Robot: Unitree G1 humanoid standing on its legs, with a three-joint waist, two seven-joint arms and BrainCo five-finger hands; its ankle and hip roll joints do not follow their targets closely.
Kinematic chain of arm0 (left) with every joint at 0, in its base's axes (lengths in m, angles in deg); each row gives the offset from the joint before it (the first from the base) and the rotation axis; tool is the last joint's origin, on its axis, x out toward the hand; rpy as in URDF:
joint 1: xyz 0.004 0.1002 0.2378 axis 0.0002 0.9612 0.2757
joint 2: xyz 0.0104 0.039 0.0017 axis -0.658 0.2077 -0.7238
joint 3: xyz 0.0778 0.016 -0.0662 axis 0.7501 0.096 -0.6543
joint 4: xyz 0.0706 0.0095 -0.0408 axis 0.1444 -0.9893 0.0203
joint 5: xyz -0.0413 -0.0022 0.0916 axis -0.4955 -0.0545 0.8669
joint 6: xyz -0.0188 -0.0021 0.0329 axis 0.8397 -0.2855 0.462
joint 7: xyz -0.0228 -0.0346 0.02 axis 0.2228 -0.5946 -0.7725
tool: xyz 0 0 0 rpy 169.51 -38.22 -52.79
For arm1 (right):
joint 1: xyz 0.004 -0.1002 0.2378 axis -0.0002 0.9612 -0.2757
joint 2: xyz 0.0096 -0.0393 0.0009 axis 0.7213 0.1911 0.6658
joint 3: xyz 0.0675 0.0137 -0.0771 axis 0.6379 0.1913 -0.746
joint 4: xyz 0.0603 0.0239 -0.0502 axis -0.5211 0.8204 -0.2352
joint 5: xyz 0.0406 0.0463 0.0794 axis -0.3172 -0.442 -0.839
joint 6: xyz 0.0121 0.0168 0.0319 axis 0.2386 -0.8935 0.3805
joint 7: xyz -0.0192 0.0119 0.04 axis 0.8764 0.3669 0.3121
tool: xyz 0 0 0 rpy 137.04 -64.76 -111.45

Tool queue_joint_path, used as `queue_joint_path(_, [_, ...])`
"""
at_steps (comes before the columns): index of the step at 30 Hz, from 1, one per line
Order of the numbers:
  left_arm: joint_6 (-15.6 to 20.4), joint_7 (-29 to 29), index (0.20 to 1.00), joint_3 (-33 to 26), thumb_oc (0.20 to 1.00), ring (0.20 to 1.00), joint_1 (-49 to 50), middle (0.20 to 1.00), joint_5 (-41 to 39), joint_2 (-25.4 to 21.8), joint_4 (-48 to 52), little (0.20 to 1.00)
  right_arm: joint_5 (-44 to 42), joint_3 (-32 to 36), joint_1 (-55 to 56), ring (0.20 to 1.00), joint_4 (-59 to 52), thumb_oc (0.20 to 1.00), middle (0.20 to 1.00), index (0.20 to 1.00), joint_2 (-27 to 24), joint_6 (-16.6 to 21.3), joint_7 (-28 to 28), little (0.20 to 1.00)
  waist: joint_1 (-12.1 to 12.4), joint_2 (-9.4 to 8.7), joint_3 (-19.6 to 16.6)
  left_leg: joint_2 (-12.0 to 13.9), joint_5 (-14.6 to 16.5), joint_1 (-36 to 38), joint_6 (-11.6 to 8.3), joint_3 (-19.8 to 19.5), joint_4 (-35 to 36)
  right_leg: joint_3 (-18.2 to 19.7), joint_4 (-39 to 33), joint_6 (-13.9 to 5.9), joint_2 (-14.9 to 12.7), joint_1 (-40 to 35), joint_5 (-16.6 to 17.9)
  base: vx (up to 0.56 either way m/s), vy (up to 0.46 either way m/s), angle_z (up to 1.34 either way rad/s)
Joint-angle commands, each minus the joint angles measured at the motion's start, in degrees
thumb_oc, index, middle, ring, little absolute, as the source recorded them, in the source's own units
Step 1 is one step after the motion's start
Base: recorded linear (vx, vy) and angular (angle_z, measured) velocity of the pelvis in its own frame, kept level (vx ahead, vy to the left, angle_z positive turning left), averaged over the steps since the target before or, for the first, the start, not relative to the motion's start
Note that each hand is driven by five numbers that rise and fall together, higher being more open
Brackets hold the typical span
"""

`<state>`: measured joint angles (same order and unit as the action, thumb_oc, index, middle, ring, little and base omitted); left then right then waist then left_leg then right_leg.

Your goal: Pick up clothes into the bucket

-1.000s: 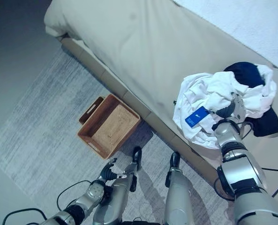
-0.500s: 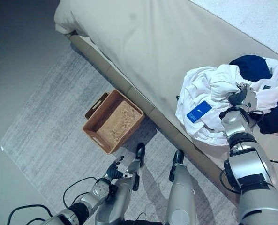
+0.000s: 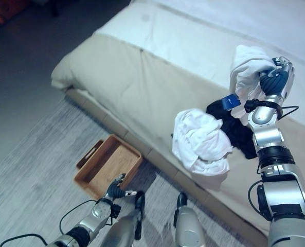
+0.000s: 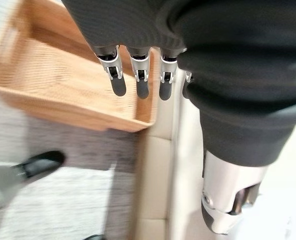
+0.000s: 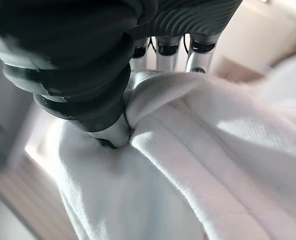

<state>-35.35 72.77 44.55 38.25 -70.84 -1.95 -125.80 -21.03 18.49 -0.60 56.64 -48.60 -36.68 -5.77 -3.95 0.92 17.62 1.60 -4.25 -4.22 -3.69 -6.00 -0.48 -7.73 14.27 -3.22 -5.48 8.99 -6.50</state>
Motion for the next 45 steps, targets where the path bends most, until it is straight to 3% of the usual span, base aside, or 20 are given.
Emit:
queue_joint_path(1, [2.5,-0.3,1.000,-1.3,1.000,1.000,1.9,1.000,1.3,-1.2,2.9,1.000,2.0,2.1,-0.5,0.200,-6.3,0.200,0.200,0.200,-3.6,5.6,2.9,0.200,0.5,-3.89,-5.9,-3.1,7.7,1.3,1.61,0.6,-5.3,1.8,-5.9,-4.22,-2.4,-5.9,3.3,0.06,0.002,-0.33])
queue_joint_path(11, [2.5,-3.6,1.000,-3.2,1.000,1.000,4.3,1.000,-3.1,-3.7,21.9,1.000,3.2,5.0,3.5,0.200,-18.6,0.200,0.200,0.200,-4.1,5.4,-0.2,0.200,0.3,-5.56,-13.3,-2.3,7.3,6.9,2.17,3.8,-0.8,2.4,-11.7,-4.84,-1.9,-11.0,5.8,0.03,0.018,-0.13])
queue_joint_path(16, [1.0,-7.3,1.000,-3.7,1.000,1.000,3.0,1.000,-5.8,-6.7,37.1,1.000,1.4,3.9,12.6,0.200,-27.3,0.200,0.200,0.200,0.9,4.7,-8.9,0.200,-0.3,-5.26,-14.6,-2.2,7.8,8.6,2.41,5.1,-0.9,3.3,-11.7,-4.77,-1.9,-12.3,5.7,-0.01,0.003,-0.16])
queue_joint_path(21, [0.0,-9.1,1.000,-3.4,1.000,1.000,-0.1,1.000,-7.5,-7.5,42.9,1.000,-1.9,3.2,21.2,0.200,-33.3,0.200,0.200,0.200,3.8,4.8,-16.8,0.200,-0.6,-4.99,-15.2,-2.1,7.8,9.6,2.44,5.5,-0.5,3.5,-12.6,-4.80,-1.9,-13.0,5.9,0.00,-0.005,-0.05])
queue_joint_path(32, [-1.8,-8.4,1.000,0.5,1.000,1.000,-10.5,1.000,-7.9,-2.6,43.0,1.000,-2.5,-6.0,25.6,0.200,-42.3,0.200,0.200,0.200,10.3,3.9,-28.8,0.200,-0.9,-4.44,-14.9,-1.8,7.8,11.1,2.42,6.1,-0.6,3.5,-13.2,-4.72,-1.9,-14.8,5.9,-0.01,-0.016,-0.03])
queue_joint_path(38, [-2.4,-7.9,1.000,2.6,1.000,1.000,-12.9,1.000,-6.3,-0.1,39.6,1.000,-4.3,-9.6,24.0,0.200,-46.6,0.200,0.200,0.200,10.9,4.4,-32.1,0.200,-1.2,-4.14,-14.7,-1.8,7.8,11.6,2.40,5.9,-0.7,3.4,-13.2,-4.68,-2.0,-15.4,5.7,0.00,0.000,0.00])
queue_joint_path(45, [-3.6,-11.1,1.000,6.1,1.000,1.000,-13.9,1.000,-12.7,1.1,41.8,1.000,-6.8,-12.0,22.8,0.200,-50.6,0.200,0.200,0.200,11.4,5.0,-33.9,0.200,-1.3,-3.80,-14.0,-1.8,7.5,11.4,2.37,5.5,-0.6,2.9,-13.3,-4.66,-2.1,-15.5,5.9,0.00,0.000,0.00])
